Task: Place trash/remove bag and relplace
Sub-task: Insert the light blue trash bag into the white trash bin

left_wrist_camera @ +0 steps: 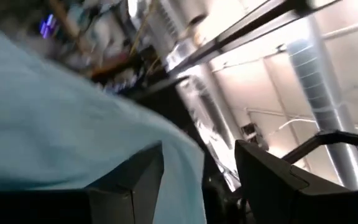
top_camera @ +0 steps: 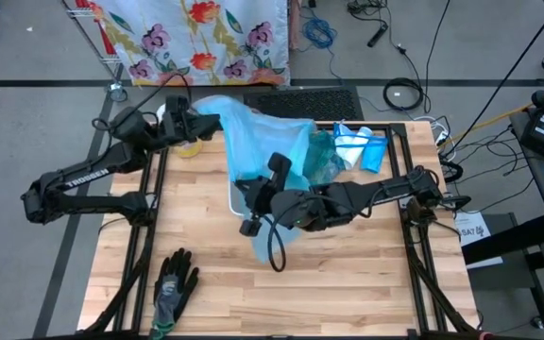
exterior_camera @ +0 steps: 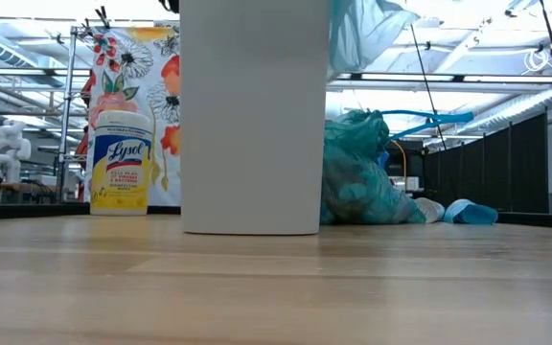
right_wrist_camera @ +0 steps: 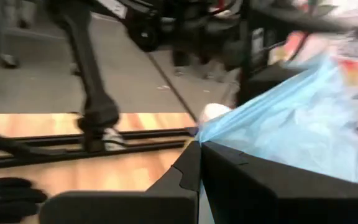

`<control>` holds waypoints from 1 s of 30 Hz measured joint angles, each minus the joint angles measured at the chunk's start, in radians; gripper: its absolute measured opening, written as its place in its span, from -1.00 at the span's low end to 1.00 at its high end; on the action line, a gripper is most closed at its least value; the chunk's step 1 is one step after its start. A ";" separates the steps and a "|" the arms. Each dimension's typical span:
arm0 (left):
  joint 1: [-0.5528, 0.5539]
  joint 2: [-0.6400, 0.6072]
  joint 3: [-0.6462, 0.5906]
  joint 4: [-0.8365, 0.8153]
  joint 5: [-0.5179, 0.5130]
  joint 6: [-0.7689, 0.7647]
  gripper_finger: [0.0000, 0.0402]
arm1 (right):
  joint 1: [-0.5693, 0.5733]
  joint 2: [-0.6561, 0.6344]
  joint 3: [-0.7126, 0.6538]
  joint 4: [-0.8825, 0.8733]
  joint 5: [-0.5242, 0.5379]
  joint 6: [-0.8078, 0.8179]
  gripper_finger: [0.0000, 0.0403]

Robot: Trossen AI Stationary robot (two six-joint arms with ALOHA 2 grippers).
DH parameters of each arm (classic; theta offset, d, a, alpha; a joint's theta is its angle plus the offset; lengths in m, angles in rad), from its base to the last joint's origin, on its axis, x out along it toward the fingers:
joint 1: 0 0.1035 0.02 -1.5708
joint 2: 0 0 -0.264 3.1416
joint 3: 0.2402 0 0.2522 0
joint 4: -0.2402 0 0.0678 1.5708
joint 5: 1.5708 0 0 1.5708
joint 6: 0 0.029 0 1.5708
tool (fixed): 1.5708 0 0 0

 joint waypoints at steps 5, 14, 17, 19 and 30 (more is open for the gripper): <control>0.006 0.001 0.000 -0.142 0.097 -0.036 -0.05 | -0.002 0.000 0.000 0.001 -0.025 -0.024 -1.00; 0.006 0.033 0.000 -0.271 0.103 -0.025 -0.10 | -0.007 0.000 0.000 0.002 -0.149 0.031 -1.00; 0.006 0.071 0.000 -0.294 0.108 -0.026 -0.11 | -0.006 0.004 0.000 0.005 -0.174 0.049 -1.00; 0.006 0.105 0.000 -0.315 0.132 -0.028 -0.11 | 0.001 0.005 0.000 0.005 -0.174 0.050 -1.00; 0.009 0.220 0.000 0.037 0.144 -0.036 -0.12 | 0.013 0.005 0.000 -0.057 -0.270 0.204 -1.00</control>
